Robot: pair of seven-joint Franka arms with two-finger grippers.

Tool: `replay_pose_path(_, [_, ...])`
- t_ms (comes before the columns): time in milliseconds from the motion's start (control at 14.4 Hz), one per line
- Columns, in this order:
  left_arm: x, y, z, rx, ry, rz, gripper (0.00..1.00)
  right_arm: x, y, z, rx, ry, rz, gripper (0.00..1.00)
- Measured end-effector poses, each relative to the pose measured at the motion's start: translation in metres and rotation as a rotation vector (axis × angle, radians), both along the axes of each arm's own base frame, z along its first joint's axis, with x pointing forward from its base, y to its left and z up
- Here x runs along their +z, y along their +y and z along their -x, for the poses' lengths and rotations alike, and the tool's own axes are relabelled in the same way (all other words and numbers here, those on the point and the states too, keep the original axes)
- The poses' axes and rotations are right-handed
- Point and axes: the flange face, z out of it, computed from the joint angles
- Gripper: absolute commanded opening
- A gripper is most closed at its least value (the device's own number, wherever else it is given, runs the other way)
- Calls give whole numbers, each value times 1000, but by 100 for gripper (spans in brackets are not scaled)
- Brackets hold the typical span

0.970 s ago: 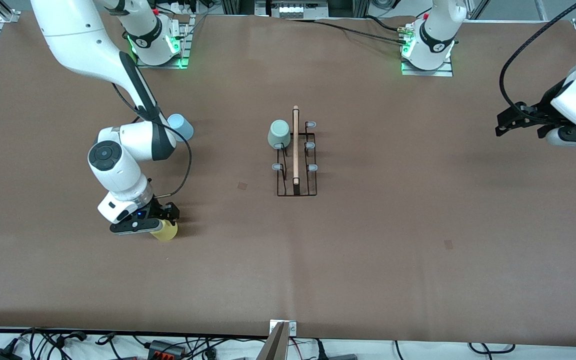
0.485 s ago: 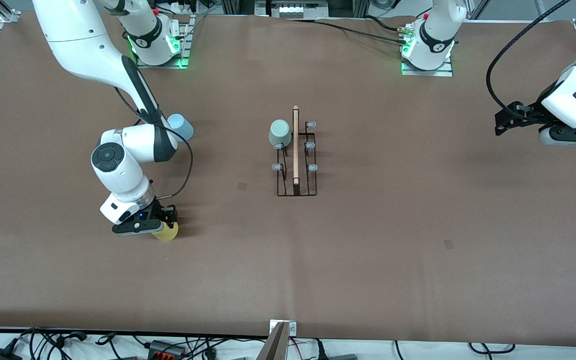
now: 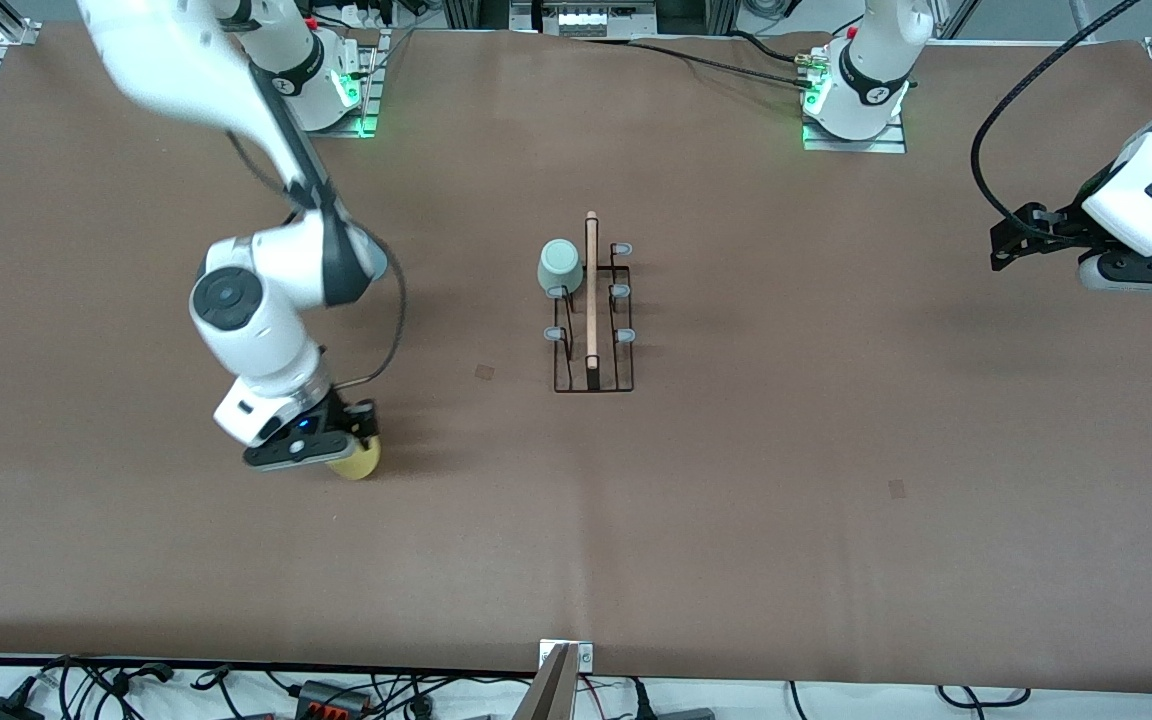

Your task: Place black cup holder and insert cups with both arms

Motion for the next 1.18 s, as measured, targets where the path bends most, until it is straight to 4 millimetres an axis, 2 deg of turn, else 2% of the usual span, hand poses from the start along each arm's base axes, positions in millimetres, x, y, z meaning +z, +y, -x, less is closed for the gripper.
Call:
replay_pose_path(139, [0, 1, 0, 1, 0, 0, 100, 54, 67, 27, -83, 12, -46, 0])
replay_pose_path(208, [1, 1, 0, 1, -1, 0, 100, 70, 97, 43, -129, 12, -76, 0])
replay_pose_path(277, [1, 0, 0, 0, -2, 0, 100, 77, 126, 58, -169, 19, -110, 0])
replay_pose_path(416, [2, -1, 0, -2, -3, 0, 100, 75, 176, 91, -224, 52, -161, 0])
replay_pose_path(624, [2, -3, 0, -6, -3, 0, 100, 56, 213, 118, -262, 91, -171, 0])
replay_pose_path(762, [2, -4, 0, -8, -3, 0, 100, 42, 224, 125, -254, 100, -154, 0])
replay_pose_path(901, [2, -5, 0, -8, -3, 0, 100, 27, 226, 125, -260, 104, -134, 2])
replay_pose_path(970, [2, -5, 0, -9, -4, 0, 100, 18, 226, 124, -265, 108, -128, 22])
replay_pose_path(1040, [2, -5, 0, -9, -4, 0, 100, 9, 227, 123, -267, 110, -127, 78])
replay_pose_path(1109, [2, -6, 0, -11, -4, 0, 100, 0, 228, 122, -267, 111, -128, 100])
replay_pose_path(1178, [3, -7, 0, -12, -5, 0, 100, -9, 229, 121, -273, 112, -129, 100])
